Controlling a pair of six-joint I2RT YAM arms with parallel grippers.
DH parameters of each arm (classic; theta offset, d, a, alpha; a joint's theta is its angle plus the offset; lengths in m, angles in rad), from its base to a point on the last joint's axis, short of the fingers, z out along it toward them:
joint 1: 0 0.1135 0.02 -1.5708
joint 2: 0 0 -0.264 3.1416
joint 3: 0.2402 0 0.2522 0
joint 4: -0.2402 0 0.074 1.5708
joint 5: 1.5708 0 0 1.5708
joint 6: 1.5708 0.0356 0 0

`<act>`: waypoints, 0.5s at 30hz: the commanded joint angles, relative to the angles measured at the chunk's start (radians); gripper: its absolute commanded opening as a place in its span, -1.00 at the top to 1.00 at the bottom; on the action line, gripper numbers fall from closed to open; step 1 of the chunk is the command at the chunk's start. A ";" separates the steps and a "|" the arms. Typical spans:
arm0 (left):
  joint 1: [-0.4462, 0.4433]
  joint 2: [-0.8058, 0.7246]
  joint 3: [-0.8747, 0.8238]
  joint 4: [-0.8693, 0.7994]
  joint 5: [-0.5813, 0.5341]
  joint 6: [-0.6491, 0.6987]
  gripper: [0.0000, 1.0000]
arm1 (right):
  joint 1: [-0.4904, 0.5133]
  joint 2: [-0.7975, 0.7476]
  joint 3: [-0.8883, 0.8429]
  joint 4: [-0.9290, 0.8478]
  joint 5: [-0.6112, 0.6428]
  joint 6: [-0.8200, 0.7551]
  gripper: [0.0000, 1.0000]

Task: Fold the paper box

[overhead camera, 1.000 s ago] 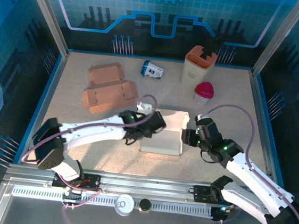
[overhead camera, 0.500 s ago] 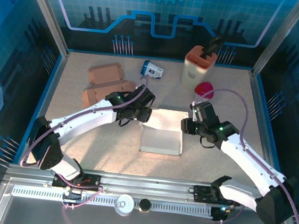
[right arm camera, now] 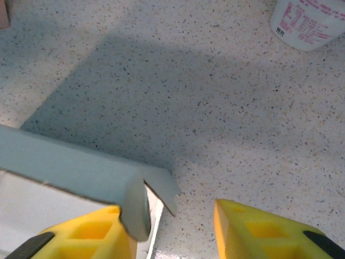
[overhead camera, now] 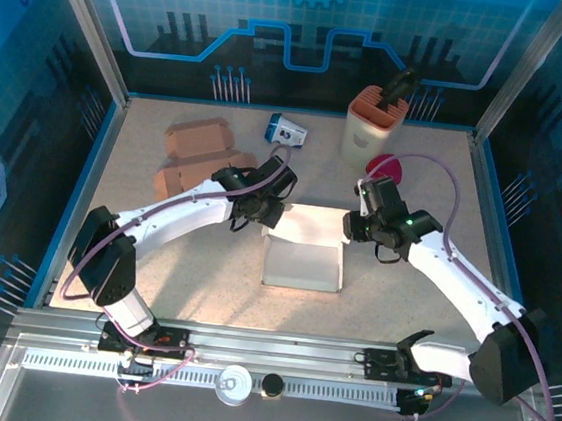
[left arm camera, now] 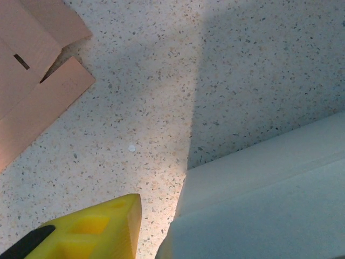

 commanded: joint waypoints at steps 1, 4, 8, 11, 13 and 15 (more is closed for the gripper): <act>0.004 0.008 0.010 0.007 0.041 0.016 0.24 | -0.012 0.023 0.045 -0.011 -0.017 -0.033 0.21; 0.005 0.023 0.009 -0.001 0.036 0.015 0.33 | -0.018 0.032 0.044 0.008 -0.043 -0.032 0.27; 0.005 0.022 0.006 0.006 0.028 0.013 0.46 | -0.019 0.041 0.040 0.019 -0.054 -0.032 0.40; 0.005 0.022 0.007 0.005 0.022 0.015 0.58 | -0.020 0.044 0.039 0.022 -0.057 -0.033 0.49; 0.005 0.024 0.008 0.007 0.024 0.014 0.65 | -0.019 0.050 0.041 0.023 -0.055 -0.032 0.56; 0.004 0.025 0.009 0.007 0.024 0.011 0.73 | -0.018 0.051 0.041 0.024 -0.053 -0.029 0.61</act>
